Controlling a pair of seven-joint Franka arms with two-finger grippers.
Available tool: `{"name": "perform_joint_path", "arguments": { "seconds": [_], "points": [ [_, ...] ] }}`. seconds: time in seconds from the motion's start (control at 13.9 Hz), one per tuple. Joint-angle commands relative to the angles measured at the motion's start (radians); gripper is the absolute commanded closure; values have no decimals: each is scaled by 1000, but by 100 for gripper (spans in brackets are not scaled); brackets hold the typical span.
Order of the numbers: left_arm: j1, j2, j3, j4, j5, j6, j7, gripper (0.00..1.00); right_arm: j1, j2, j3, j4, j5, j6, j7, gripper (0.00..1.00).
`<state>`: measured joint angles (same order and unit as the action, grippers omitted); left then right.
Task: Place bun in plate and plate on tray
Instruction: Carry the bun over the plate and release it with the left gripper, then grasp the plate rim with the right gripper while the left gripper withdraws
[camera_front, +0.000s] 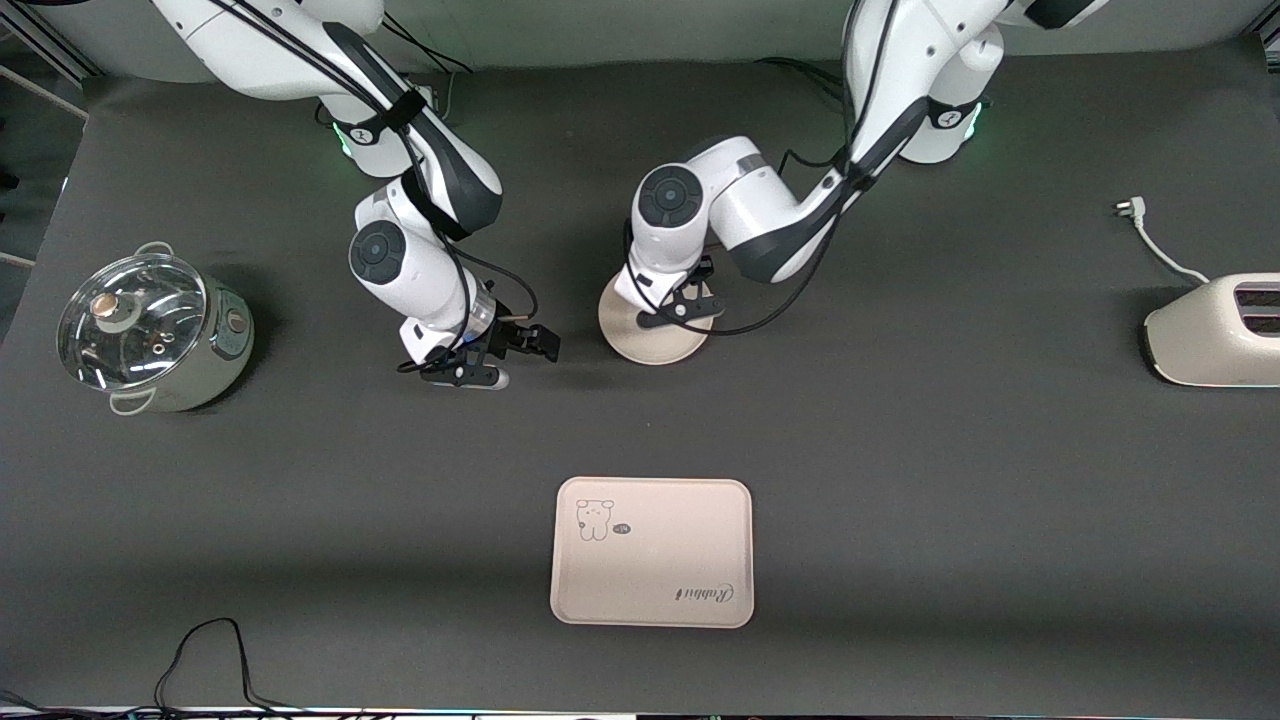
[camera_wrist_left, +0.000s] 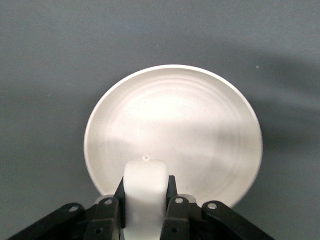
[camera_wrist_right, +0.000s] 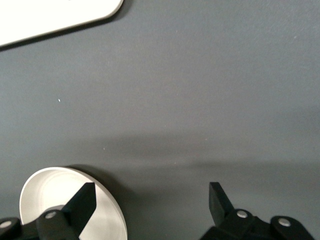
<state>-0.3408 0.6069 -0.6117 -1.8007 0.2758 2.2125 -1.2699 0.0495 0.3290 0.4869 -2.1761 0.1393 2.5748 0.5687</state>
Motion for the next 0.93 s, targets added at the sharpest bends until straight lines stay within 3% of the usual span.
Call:
{"name": "perform_joint_path", "arguments": {
  "seconds": [0.0, 0.36, 0.43, 0.5, 0.57, 0.86],
  "points": [
    [-17, 54, 12, 11, 71, 44, -57, 67, 10, 4, 4, -34, 3, 59, 0, 0],
    [-15, 82, 35, 17, 94, 79, -57, 63, 30, 13, 4, -45, 5, 90, 4, 0],
    [-15, 91, 36, 20, 94, 88, -57, 56, 32, 21, 4, -47, 3, 106, 4, 0],
    [-15, 96, 36, 23, 94, 92, -59, 25, 33, 34, 4, -47, 5, 122, 4, 0],
    [-14, 96, 39, 29, 94, 90, -59, 0, 41, 42, 4, -53, 3, 140, 4, 0],
    [9, 65, 43, 50, 94, 50, -48, 0, 99, 45, 5, -105, 3, 223, 4, 0]
  ]
}}
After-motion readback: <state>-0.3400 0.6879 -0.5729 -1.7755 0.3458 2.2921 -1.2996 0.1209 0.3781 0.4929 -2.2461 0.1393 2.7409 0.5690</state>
